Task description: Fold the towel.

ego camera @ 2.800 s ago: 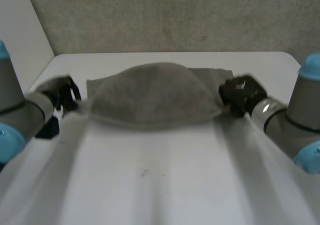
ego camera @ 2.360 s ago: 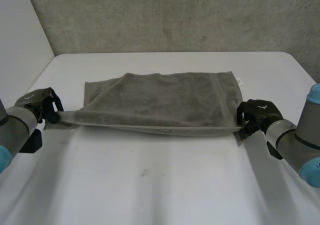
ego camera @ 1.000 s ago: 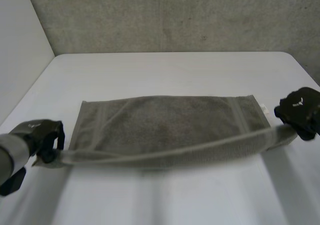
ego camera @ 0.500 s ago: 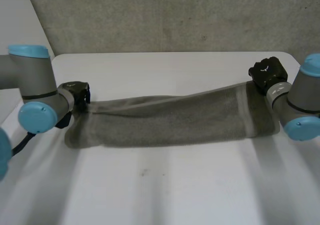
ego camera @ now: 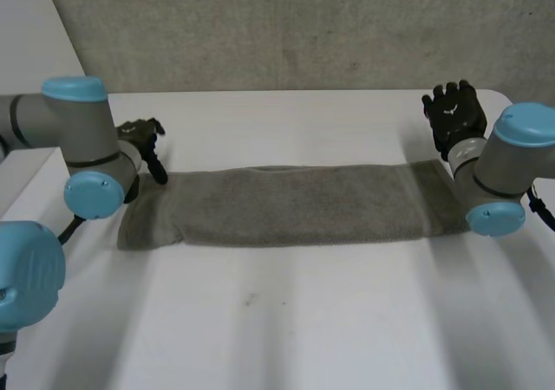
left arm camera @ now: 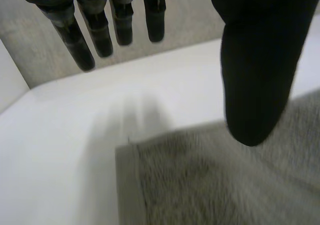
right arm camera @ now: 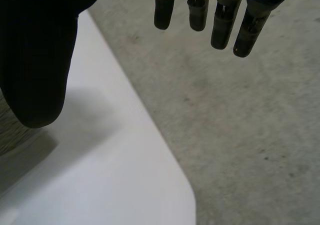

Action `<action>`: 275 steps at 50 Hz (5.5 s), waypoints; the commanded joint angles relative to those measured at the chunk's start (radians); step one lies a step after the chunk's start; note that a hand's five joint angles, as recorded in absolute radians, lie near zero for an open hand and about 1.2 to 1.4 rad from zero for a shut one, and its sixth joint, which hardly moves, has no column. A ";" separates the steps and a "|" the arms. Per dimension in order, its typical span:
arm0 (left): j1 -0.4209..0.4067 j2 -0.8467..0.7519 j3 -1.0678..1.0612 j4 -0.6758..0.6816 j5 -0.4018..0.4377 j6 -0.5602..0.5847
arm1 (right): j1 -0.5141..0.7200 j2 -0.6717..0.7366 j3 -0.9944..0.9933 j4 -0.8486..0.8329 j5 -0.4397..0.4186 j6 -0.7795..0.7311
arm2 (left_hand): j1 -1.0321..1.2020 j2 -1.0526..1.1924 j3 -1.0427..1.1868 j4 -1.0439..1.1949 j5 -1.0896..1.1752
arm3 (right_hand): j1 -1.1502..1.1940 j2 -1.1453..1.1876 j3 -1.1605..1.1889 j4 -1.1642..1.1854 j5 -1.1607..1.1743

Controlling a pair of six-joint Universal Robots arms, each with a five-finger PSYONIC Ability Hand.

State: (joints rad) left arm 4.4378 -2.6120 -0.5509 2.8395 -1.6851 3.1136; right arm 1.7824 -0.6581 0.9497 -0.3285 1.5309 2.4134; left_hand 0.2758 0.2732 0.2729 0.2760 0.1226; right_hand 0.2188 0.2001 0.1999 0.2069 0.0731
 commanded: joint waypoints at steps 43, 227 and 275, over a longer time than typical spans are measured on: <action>0.021 0.900 -1.287 0.589 0.100 -0.015 | -0.140 -0.520 0.759 0.178 -0.179 0.118 | -0.101 -0.099 -0.098 -0.101 -0.123 | 0.289 0.308 0.308 0.301 0.260; -0.031 0.971 -1.328 0.712 0.097 -0.027 | 0.588 -0.278 0.383 0.128 -0.164 0.302 | -0.101 -0.099 -0.098 -0.101 -0.123 | 0.028 0.046 0.047 0.040 -0.001; -0.393 0.337 -0.704 0.219 -0.182 -0.162 | 0.302 -0.185 0.291 0.382 -0.195 0.633 | -0.101 -0.099 -0.098 -0.101 -0.123 | -0.044 -0.026 -0.025 -0.032 -0.073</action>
State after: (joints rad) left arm 4.0458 -2.3308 -1.2177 3.0345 -1.8740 2.9507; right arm 2.0693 -0.8577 1.2676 0.0348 1.3179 3.1359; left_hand 0.1689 0.1644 0.1672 0.1681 0.0298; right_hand 0.1812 0.1699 0.1691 0.1751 0.0646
